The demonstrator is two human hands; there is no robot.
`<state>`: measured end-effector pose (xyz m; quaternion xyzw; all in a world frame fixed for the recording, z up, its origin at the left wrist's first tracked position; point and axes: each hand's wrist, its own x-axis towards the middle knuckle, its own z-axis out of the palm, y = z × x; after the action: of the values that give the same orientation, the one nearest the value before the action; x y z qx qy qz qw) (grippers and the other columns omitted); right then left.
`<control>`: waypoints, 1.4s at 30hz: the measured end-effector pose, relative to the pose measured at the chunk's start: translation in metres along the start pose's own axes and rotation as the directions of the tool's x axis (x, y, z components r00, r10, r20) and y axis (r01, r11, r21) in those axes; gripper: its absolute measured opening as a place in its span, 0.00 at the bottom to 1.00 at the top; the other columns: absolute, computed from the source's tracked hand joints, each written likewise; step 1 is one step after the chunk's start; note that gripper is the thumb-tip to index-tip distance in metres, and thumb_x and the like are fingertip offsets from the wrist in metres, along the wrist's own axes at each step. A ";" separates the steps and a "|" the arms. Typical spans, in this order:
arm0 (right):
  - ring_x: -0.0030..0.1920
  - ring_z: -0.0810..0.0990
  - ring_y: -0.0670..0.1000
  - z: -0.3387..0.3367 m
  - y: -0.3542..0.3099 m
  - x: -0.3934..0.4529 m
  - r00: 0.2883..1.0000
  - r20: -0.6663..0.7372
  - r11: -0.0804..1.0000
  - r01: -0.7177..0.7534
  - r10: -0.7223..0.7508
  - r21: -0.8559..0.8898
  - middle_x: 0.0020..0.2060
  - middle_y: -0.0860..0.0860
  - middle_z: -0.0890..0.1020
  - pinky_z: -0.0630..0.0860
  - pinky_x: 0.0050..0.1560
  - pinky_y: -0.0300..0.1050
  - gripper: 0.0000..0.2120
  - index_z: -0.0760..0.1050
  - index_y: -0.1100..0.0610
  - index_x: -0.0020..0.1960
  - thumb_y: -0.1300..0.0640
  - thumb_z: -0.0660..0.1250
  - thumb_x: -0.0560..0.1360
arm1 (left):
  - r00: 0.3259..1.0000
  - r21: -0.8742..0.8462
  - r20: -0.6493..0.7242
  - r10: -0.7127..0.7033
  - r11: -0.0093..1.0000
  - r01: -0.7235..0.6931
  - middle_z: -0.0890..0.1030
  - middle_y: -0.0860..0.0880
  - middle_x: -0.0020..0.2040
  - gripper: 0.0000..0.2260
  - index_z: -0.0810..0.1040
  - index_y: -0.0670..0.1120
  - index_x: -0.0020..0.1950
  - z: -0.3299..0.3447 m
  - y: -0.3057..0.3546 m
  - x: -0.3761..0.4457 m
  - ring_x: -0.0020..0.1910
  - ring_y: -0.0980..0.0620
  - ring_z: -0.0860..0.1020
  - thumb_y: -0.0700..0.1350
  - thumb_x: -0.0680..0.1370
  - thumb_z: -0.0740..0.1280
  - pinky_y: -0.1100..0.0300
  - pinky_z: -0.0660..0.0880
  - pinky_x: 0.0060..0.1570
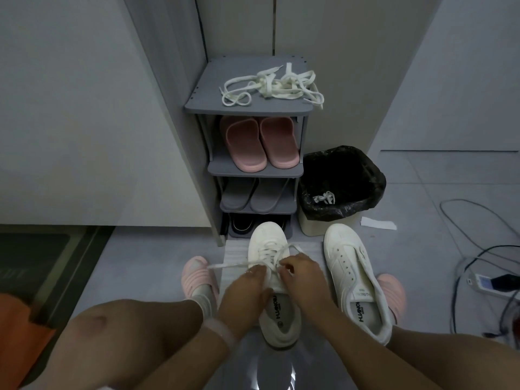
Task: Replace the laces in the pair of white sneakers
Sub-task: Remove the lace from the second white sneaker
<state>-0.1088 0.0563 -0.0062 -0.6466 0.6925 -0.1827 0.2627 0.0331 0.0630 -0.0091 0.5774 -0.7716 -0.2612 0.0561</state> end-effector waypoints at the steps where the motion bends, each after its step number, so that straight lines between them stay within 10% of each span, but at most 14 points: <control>1: 0.51 0.75 0.50 0.001 -0.001 0.003 1.000 0.014 1.000 -0.004 0.004 0.005 0.51 0.53 0.77 0.72 0.50 0.41 0.10 0.79 0.57 0.54 0.55 0.63 0.77 | 1.000 0.013 0.006 0.014 1.000 -0.014 0.65 0.46 0.72 0.22 0.59 0.46 0.73 0.007 0.001 -0.002 0.68 0.51 0.67 0.48 0.80 0.57 0.63 0.63 0.63; 8: 0.51 0.74 0.52 0.005 -0.009 0.019 0.991 0.117 0.985 0.078 -0.061 -0.153 0.50 0.56 0.77 0.72 0.50 0.42 0.08 0.75 0.62 0.50 0.60 0.58 0.77 | 0.999 -0.047 -0.017 0.047 0.998 -0.048 0.51 0.48 0.77 0.27 0.39 0.44 0.73 0.020 -0.011 -0.016 0.73 0.53 0.61 0.47 0.82 0.54 0.63 0.61 0.68; 16: 0.36 0.74 0.43 -0.011 -0.010 0.036 0.977 0.205 0.942 -0.123 0.059 0.311 0.36 0.46 0.75 0.69 0.32 0.27 0.10 0.70 0.54 0.37 0.65 0.60 0.75 | 0.992 -0.286 -0.122 0.041 0.955 -0.075 0.67 0.48 0.71 0.26 0.52 0.55 0.69 0.025 -0.022 -0.017 0.70 0.54 0.66 0.43 0.78 0.63 0.72 0.58 0.66; 21: 0.41 0.73 0.44 -0.027 -0.002 0.039 0.912 0.410 0.965 -0.120 0.014 0.233 0.41 0.47 0.74 0.68 0.37 0.34 0.07 0.70 0.55 0.50 0.64 0.63 0.73 | 0.987 -0.330 -0.158 0.007 0.942 -0.059 0.70 0.48 0.69 0.24 0.55 0.58 0.68 0.024 -0.020 -0.018 0.68 0.54 0.68 0.44 0.78 0.64 0.71 0.60 0.65; 27: 0.41 0.73 0.46 -0.004 0.012 0.003 0.984 -0.012 0.946 -0.166 0.177 0.280 0.45 0.49 0.74 0.67 0.40 0.33 0.04 0.71 0.55 0.44 0.61 0.66 0.73 | 0.984 -0.299 -0.175 0.043 0.949 -0.095 0.74 0.53 0.66 0.18 0.65 0.61 0.64 0.021 -0.015 -0.011 0.65 0.60 0.69 0.47 0.78 0.64 0.79 0.57 0.59; 30: 0.43 0.75 0.47 0.008 0.013 -0.009 0.943 0.038 0.851 -0.316 0.331 0.420 0.42 0.51 0.79 0.67 0.43 0.35 0.04 0.74 0.57 0.43 0.57 0.67 0.74 | 0.987 -0.290 -0.153 0.047 0.953 -0.090 0.73 0.52 0.66 0.18 0.69 0.55 0.67 0.020 -0.016 -0.009 0.66 0.59 0.68 0.47 0.78 0.65 0.82 0.55 0.59; 42: 0.37 0.70 0.46 0.008 0.010 0.002 0.996 -0.019 0.963 -0.076 0.083 0.259 0.33 0.46 0.71 0.63 0.36 0.33 0.12 0.69 0.54 0.34 0.62 0.66 0.74 | 0.992 -0.264 -0.114 0.045 0.962 -0.074 0.73 0.49 0.67 0.20 0.65 0.55 0.69 0.019 -0.016 -0.009 0.67 0.54 0.70 0.47 0.78 0.64 0.75 0.60 0.62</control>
<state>-0.1122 0.0561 -0.0184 -0.5758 0.6920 -0.2701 0.3416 0.0423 0.0742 -0.0305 0.5542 -0.7421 -0.3300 0.1825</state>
